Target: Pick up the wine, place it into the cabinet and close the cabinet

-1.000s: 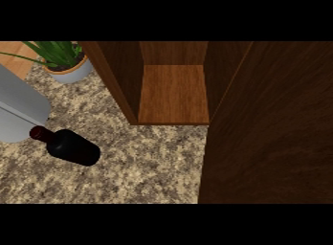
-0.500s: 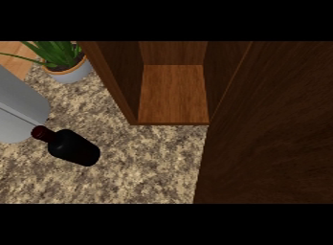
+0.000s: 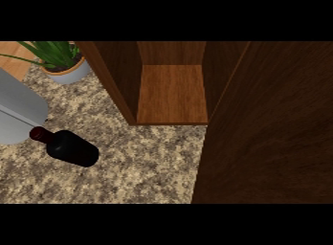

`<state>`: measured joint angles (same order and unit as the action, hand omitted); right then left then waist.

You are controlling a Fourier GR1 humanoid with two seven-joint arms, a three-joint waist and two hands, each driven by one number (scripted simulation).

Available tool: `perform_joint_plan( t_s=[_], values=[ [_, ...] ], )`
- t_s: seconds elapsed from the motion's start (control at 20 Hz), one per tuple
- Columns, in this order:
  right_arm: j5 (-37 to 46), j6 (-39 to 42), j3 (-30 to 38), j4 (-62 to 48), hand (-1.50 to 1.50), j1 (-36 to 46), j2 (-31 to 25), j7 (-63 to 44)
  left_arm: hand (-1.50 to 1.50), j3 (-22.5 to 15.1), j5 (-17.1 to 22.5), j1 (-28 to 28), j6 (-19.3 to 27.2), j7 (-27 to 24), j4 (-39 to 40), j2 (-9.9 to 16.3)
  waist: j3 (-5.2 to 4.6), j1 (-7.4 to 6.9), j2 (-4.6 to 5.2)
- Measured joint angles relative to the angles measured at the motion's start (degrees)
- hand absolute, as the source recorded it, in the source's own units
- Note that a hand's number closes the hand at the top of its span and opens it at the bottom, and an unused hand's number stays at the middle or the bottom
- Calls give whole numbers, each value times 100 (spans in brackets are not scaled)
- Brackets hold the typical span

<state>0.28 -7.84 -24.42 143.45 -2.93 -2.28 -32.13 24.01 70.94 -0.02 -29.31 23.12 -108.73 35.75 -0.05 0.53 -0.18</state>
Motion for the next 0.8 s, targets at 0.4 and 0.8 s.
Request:
perform_joint_plan(
  t_s=[0.4, 0.8],
  values=[
    [106, -283, -235, 17, -150, 109, -181, -56, -150, -158, -674, -187, -337, -149, 552, -334, -2, 33, -1],
    [194, -605, -441, 41, -150, 236, -350, -190, -150, -357, -1600, -327, -753, -522, 1137, -822, -4, 62, -3]
  ],
)
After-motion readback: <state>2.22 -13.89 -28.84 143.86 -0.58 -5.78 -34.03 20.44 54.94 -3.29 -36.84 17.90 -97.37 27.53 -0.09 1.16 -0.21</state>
